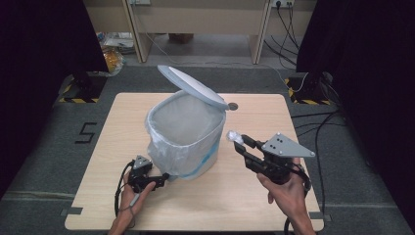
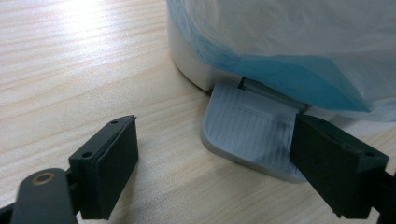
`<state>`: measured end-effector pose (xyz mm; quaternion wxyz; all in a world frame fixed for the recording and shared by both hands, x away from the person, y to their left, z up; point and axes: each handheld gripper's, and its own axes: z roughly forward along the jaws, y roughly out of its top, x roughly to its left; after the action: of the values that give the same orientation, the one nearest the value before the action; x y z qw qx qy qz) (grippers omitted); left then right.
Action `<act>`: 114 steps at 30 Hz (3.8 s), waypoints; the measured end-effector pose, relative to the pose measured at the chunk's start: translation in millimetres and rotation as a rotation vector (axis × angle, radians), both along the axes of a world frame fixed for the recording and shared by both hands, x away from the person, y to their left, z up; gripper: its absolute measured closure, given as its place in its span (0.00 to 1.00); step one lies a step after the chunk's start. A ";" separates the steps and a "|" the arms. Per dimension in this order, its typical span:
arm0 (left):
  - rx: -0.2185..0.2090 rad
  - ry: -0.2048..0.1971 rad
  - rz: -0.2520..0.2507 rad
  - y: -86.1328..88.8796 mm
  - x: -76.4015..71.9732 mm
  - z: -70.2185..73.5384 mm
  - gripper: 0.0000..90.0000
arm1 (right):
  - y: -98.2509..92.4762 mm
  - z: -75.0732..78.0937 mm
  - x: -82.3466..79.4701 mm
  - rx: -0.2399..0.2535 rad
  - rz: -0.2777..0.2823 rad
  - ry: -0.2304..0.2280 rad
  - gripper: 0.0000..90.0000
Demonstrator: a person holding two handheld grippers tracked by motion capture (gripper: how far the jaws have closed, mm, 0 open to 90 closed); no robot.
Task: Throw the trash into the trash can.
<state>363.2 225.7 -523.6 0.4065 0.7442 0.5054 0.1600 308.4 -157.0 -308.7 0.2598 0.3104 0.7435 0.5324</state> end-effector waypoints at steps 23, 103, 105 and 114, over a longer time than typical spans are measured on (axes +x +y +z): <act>0.000 0.000 -0.002 0.0 0.0 0.0 0.16 | 68.3 18.5 38.6 0.023 0.052 0.010 0.75; 0.002 0.000 -0.010 -0.1 0.1 0.1 0.16 | -16.8 -37.3 51.6 0.057 -0.126 0.072 0.24; 0.003 -0.001 -0.011 0.0 0.1 0.0 0.16 | -20.3 -40.6 51.9 0.061 -0.146 0.072 0.22; 0.004 -0.001 -0.013 0.1 0.1 0.0 0.16 | -30.5 -53.1 52.4 0.051 -0.185 0.075 0.20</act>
<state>363.3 225.8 -523.6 0.4060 0.7481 0.5002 0.1588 360.8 -187.5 -361.8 0.2720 0.4040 0.7071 0.5127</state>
